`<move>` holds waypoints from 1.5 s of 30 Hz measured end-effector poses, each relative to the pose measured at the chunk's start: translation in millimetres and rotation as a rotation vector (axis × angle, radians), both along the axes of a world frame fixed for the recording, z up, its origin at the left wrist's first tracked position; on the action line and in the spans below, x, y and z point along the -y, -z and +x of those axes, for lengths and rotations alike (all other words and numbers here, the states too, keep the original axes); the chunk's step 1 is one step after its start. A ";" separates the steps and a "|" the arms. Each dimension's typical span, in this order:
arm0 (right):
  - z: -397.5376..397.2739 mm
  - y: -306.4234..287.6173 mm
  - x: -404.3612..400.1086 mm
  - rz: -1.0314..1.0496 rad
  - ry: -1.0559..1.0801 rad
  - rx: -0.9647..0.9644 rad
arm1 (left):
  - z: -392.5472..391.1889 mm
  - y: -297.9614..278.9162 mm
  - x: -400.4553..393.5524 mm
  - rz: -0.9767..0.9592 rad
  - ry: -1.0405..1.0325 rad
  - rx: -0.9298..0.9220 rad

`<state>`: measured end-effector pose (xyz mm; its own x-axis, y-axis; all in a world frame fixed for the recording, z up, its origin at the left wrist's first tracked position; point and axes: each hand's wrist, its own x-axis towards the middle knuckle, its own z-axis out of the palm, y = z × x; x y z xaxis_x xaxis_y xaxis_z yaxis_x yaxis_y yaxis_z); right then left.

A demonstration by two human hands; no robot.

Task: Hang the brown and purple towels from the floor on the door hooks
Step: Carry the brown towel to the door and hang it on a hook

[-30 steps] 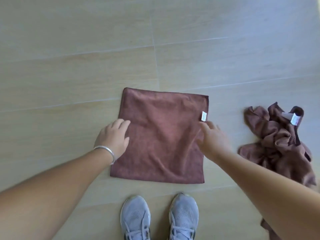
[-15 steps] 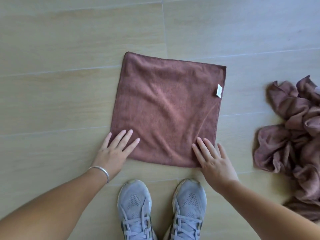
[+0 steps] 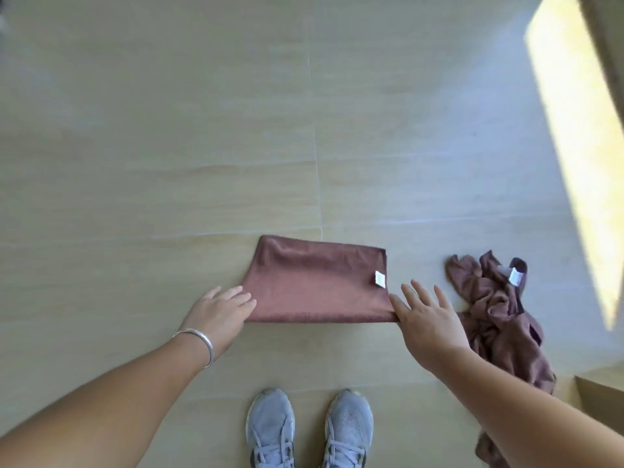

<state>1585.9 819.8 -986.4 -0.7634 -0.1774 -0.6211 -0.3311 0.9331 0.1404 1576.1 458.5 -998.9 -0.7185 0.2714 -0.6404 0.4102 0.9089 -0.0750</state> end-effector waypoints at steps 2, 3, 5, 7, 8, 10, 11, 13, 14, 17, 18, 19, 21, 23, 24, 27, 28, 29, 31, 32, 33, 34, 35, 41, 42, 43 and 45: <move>-29.3 -40.0 -1.7 -0.023 0.017 -0.046 | -26.5 -43.7 0.6 0.013 -0.006 -0.041; -44.4 -60.6 -2.6 -0.039 0.024 -0.067 | -40.1 -66.3 1.3 0.016 -0.007 -0.061; -73.7 -103.1 -4.3 -0.055 0.025 -0.100 | -67.0 -113.3 2.8 0.002 0.015 -0.099; -97.2 -146.9 -6.2 -0.068 0.022 -0.118 | -91.2 -161.9 4.8 -0.017 0.036 -0.118; -106.5 -168.4 -7.1 -0.078 0.025 -0.132 | -102.1 -185.8 5.8 -0.018 0.037 -0.133; -120.8 -211.5 -7.6 -0.087 0.021 -0.146 | -119.7 -235.4 8.3 -0.025 0.034 -0.158; -125.7 -232.4 -7.7 -0.088 0.015 -0.145 | -125.9 -259.7 8.8 -0.023 0.025 -0.164; -133.1 -277.4 -6.3 -0.090 0.005 -0.148 | -134.2 -311.9 10.3 -0.017 -0.003 -0.166; -135.7 -300.5 -5.0 -0.089 -0.001 -0.148 | -136.6 -338.8 11.0 -0.014 -0.021 -0.163; -143.5 -369.9 -0.3 -0.104 -0.010 -0.176 | -142.6 -416.3 11.2 -0.011 -0.073 -0.159; -146.2 -392.6 1.0 -0.111 -0.008 -0.190 | -144.3 -440.0 11.1 -0.021 -0.079 -0.158; -149.0 -415.6 1.9 -0.120 -0.004 -0.202 | -145.3 -462.9 11.0 -0.035 -0.083 -0.164; -153.1 -460.6 2.8 -0.138 0.004 -0.234 | -146.1 -504.3 10.3 -0.052 -0.081 -0.199; -157.6 -503.8 3.0 -0.150 -0.003 -0.281 | -145.5 -543.0 10.7 -0.057 -0.084 -0.248; -159.2 -525.1 3.2 -0.160 -0.007 -0.303 | -143.9 -561.4 11.9 -0.051 -0.092 -0.274; -165.1 -587.8 5.7 -0.185 -0.020 -0.357 | -139.3 -615.4 16.6 -0.005 -0.119 -0.339; -167.8 -607.1 7.2 -0.189 -0.023 -0.372 | -138.8 -633.0 17.6 0.012 -0.133 -0.353; -170.8 -625.9 8.8 -0.193 -0.022 -0.385 | -139.1 -650.2 18.5 0.028 -0.143 -0.367; -176.6 -661.3 11.7 -0.205 -0.019 -0.407 | -141.3 -684.8 20.8 0.046 -0.163 -0.388; -178.9 -677.8 12.5 -0.208 -0.024 -0.418 | -142.8 -701.9 21.9 0.050 -0.169 -0.394; -180.8 -693.1 12.9 -0.207 -0.033 -0.429 | -144.1 -718.6 22.8 0.052 -0.165 -0.396; -182.4 -708.5 13.3 -0.203 -0.046 -0.441 | -145.2 -735.6 23.4 0.052 -0.156 -0.397; -184.3 -723.5 13.5 -0.200 -0.063 -0.453 | -146.5 -752.3 24.1 0.049 -0.146 -0.398; -190.7 -813.5 13.3 -0.213 -0.114 -0.541 | -148.2 -848.5 25.3 0.093 -0.152 -0.494; -191.0 -828.6 13.5 -0.231 -0.114 -0.556 | -148.2 -863.5 26.8 0.100 -0.160 -0.508; -191.1 -843.6 13.9 -0.246 -0.113 -0.573 | -147.7 -878.5 28.1 0.108 -0.170 -0.520; -191.3 -872.8 14.4 -0.256 -0.118 -0.608 | -146.8 -907.3 29.9 0.121 -0.191 -0.548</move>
<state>1394.7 805.4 -113.6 -0.9306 -0.3658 -0.0139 -0.3650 0.9241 0.1133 1429.3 428.6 -91.6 -0.9789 0.1532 -0.1349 0.1697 0.9781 -0.1205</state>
